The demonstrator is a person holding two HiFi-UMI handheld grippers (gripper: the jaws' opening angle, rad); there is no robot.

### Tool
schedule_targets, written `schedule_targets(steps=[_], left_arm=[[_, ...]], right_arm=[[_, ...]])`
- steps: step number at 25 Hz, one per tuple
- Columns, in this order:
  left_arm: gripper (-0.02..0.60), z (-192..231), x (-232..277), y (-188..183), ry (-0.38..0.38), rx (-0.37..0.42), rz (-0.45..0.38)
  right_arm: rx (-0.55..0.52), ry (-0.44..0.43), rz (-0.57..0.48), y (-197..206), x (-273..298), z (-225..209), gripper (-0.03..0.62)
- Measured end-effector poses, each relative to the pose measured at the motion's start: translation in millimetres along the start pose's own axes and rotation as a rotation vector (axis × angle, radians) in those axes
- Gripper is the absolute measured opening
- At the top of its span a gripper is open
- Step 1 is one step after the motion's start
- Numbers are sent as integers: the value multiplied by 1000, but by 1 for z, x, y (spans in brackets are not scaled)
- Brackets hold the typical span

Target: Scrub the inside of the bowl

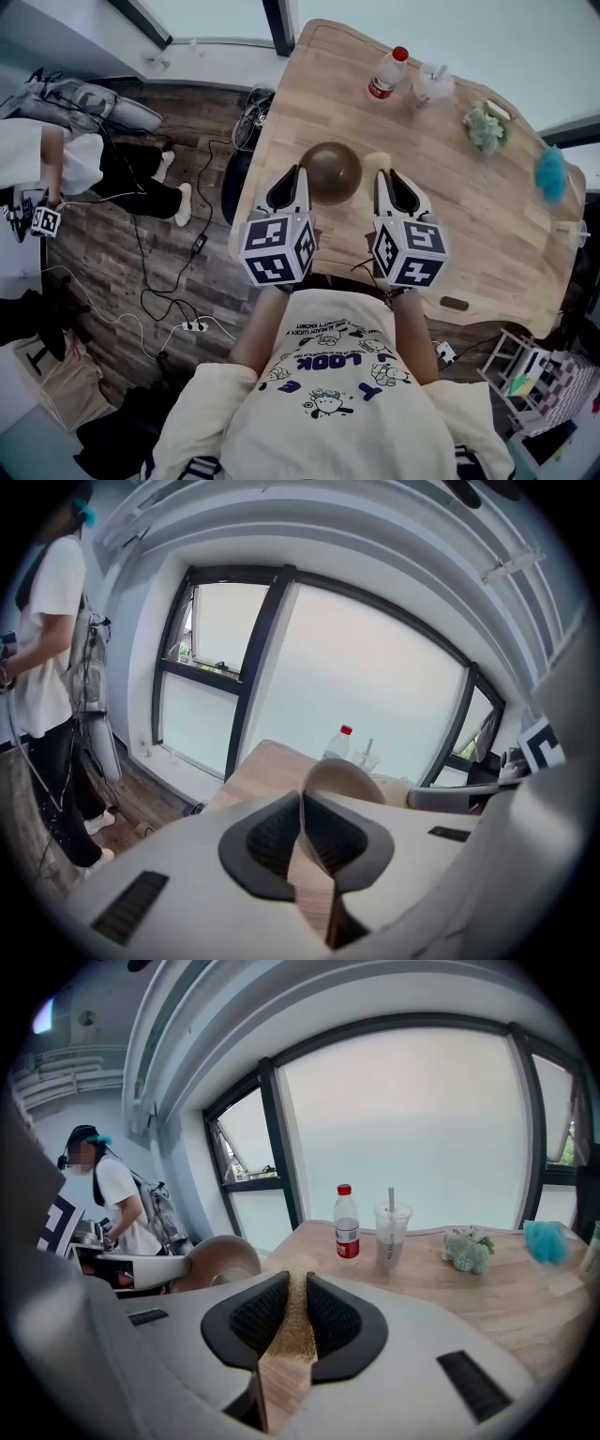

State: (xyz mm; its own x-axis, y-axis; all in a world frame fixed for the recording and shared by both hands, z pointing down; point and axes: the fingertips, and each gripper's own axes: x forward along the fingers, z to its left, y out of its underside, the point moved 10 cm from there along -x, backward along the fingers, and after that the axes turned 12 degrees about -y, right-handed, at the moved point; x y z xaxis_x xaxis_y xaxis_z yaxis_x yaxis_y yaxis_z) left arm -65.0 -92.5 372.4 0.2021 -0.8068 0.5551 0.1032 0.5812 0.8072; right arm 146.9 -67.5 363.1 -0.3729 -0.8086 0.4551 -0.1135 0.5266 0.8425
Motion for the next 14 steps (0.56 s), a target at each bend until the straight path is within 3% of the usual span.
schedule_targets(steps=[14], left_arm=[[44, -4, -2, 3, 2, 1, 7]], right_arm=[[16, 7, 11, 7, -6, 0, 58]])
